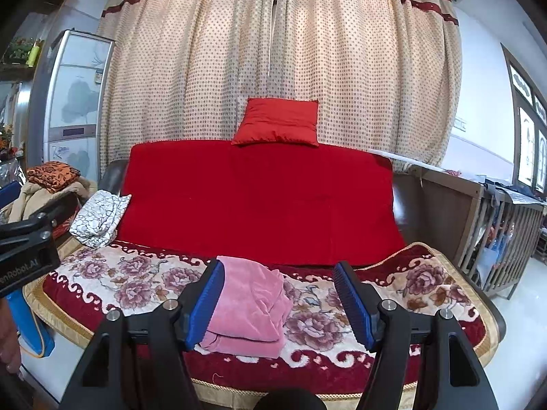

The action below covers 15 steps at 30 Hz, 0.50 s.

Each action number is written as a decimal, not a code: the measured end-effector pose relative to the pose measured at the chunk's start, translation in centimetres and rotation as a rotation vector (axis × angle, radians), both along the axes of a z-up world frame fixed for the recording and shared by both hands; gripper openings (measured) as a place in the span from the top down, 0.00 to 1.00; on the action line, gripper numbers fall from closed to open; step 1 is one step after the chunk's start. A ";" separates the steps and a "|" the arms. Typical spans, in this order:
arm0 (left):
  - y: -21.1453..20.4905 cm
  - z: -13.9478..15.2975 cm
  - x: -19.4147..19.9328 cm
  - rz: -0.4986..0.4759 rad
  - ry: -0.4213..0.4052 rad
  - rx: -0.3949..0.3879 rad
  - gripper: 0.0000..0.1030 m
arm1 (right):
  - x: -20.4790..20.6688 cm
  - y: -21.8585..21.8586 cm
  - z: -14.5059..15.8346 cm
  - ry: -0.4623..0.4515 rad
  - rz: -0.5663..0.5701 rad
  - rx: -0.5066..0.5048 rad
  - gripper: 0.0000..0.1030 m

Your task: Fold large clothes

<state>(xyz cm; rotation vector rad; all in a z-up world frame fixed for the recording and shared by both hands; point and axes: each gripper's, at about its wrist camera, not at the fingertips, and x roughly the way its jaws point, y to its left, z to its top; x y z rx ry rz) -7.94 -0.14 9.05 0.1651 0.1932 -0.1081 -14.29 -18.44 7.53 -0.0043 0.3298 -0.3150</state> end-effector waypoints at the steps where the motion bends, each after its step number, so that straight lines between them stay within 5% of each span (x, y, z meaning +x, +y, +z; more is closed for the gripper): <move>1: 0.0 0.0 -0.1 0.000 0.000 0.001 0.00 | 0.0 -0.1 -0.1 0.004 -0.003 0.002 0.32; 15: -0.9 0.0 -0.7 -0.013 -0.009 0.033 0.00 | -0.5 -1.5 -0.7 0.018 -0.023 0.031 0.32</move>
